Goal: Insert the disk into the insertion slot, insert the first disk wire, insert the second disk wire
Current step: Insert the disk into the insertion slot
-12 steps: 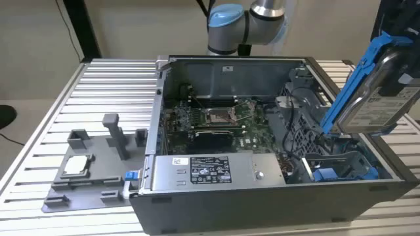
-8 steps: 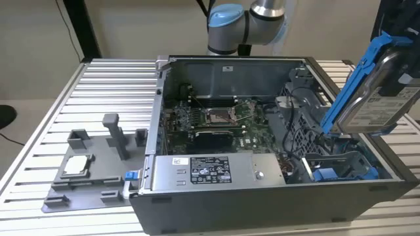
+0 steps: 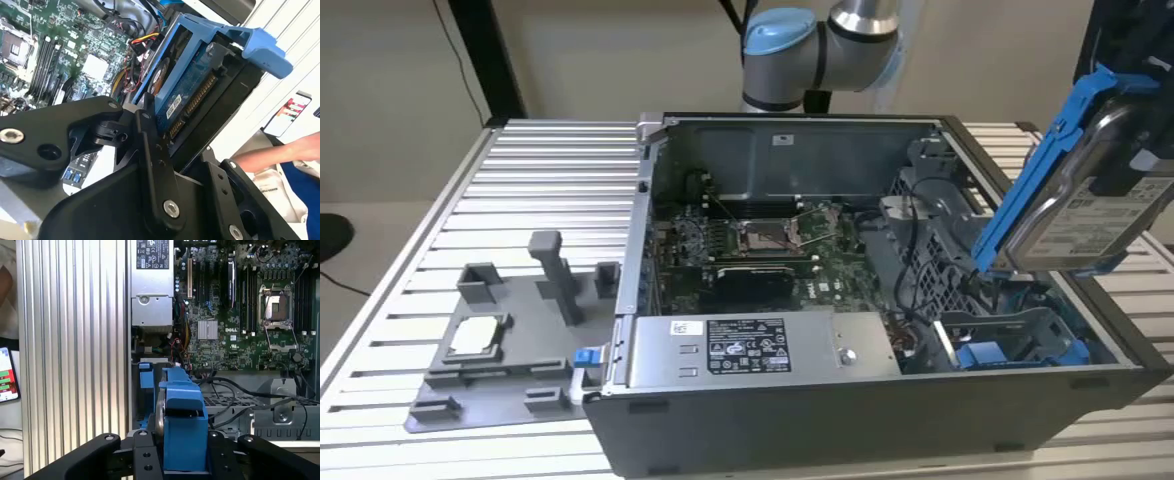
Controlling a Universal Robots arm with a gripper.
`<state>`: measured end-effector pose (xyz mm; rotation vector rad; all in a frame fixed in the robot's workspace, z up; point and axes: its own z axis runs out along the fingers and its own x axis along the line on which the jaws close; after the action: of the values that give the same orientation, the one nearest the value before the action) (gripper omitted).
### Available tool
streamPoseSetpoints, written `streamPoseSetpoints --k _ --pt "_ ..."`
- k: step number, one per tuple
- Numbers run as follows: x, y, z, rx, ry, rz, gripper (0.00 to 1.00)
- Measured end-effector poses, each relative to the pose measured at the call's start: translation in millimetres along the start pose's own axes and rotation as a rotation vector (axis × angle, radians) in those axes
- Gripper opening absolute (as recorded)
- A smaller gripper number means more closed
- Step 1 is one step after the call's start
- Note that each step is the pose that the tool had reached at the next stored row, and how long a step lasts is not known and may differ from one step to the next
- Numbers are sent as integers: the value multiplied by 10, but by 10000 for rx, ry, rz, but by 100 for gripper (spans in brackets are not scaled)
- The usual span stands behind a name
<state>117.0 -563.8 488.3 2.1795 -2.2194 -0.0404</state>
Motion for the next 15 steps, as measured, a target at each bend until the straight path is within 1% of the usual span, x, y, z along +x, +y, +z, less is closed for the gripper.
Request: streamPoseSetpoints --k 2,7,11,15 --pt "10 0 2 0 0 0 0" --pt "71 -2 20 0 -14 0 0" --pt "91 -1 49 0 -13 23 0" --pt "98 3 91 -1 -22 241 0"
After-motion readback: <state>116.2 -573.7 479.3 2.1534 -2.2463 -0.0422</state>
